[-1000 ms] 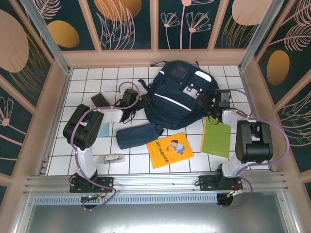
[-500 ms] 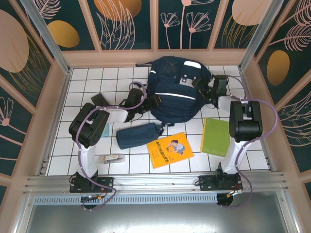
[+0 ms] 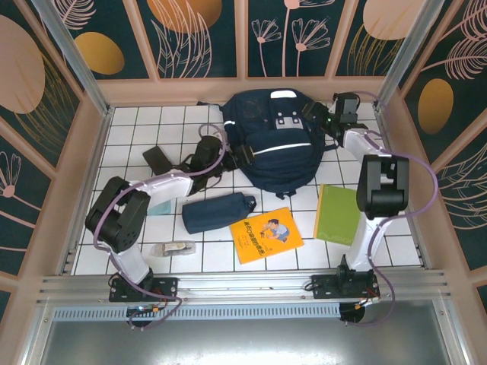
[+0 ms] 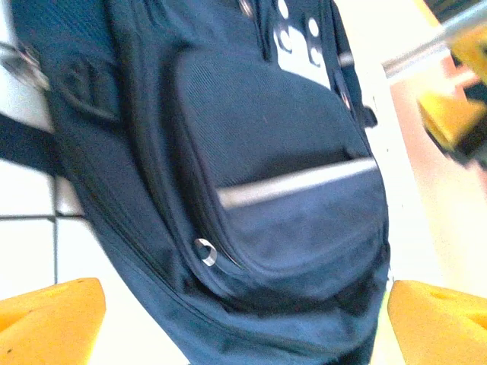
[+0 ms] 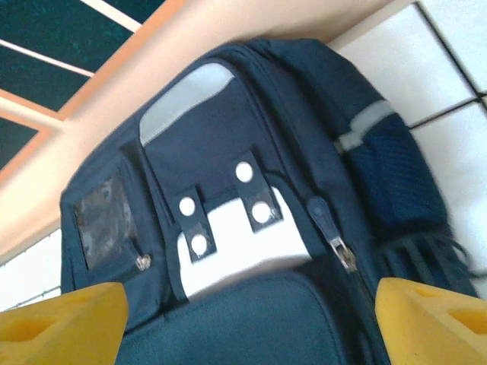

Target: Pack the student bag

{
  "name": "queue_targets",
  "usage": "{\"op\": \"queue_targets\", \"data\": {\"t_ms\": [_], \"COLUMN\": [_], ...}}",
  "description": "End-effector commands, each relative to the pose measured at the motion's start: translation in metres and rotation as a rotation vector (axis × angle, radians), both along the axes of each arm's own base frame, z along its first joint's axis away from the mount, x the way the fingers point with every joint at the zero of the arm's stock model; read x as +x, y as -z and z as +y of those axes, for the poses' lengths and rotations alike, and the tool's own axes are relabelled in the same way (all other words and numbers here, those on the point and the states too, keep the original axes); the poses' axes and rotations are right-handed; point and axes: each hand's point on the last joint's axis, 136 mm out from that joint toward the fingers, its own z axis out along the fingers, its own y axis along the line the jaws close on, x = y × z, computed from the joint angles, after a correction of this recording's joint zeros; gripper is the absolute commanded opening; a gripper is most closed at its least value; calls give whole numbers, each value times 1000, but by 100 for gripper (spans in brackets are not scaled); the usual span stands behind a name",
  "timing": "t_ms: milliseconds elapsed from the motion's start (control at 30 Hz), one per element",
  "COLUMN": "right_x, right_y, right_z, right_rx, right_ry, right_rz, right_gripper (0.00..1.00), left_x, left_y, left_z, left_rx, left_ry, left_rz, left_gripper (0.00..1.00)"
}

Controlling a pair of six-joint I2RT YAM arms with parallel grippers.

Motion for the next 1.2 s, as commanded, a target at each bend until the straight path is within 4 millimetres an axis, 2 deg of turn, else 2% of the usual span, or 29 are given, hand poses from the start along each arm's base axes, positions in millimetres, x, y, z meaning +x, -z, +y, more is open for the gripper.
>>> {"op": "queue_targets", "data": {"t_ms": [0, 67, 133, 200, 233, 300, 433, 600, 667, 800, 900, 933, 1033, 1167], "right_x": [-44, -69, -96, -116, -126, -136, -138, -126, -121, -104, -83, -76, -46, -5], "right_y": [-9, -3, 12, 26, 34, 47, 68, 77, 80, 80, 79, 80, 79, 75], "right_z": [-6, 0, 6, 12, 15, 19, 27, 26, 24, 25, 19, 16, 8, -1], "right_rx": [-56, -41, -21, 18, 40, 75, 139, 159, 162, 160, 140, 133, 126, 108], "right_ry": [19, 18, 21, 21, 20, 19, 5, 34, 48, 45, 53, 54, 50, 46], "right_rz": [36, 66, 109, 141, 157, 171, 190, 175, 169, 142, 120, 114, 97, 92], "right_gripper": [86, 86, 86, 86, 86, 86, 85, 83, 83, 81, 79, 79, 77, 77], "left_x": [30, 49, 71, 95, 106, 126, 159, 176, 177, 169, 148, 139, 101, 61], "left_y": [8, 14, 23, 22, 28, 32, 63, 99, 108, 123, 113, 103, 81, 47], "left_z": [45, 59, 66, 64, 62, 55, 42, 22, 18, 9, 9, 10, 9, -10], "left_rx": [110, 130, 135, 128, 131, 131, 152, 125, 113, 76, 21, -10, -116, -202], "left_ry": [-117, -156, -180, -185, -191, -180, -173, -115, -102, -61, -44, -43, -33, 11], "left_rz": [-28, -34, -26, -44, -35, -51, -26, 28, 39, 80, 86, 83, 86, 68], "left_gripper": [96, 96, 96, 95, 94, 93, 89, 84, 75, 32, 4, 0, 0, 0]}}
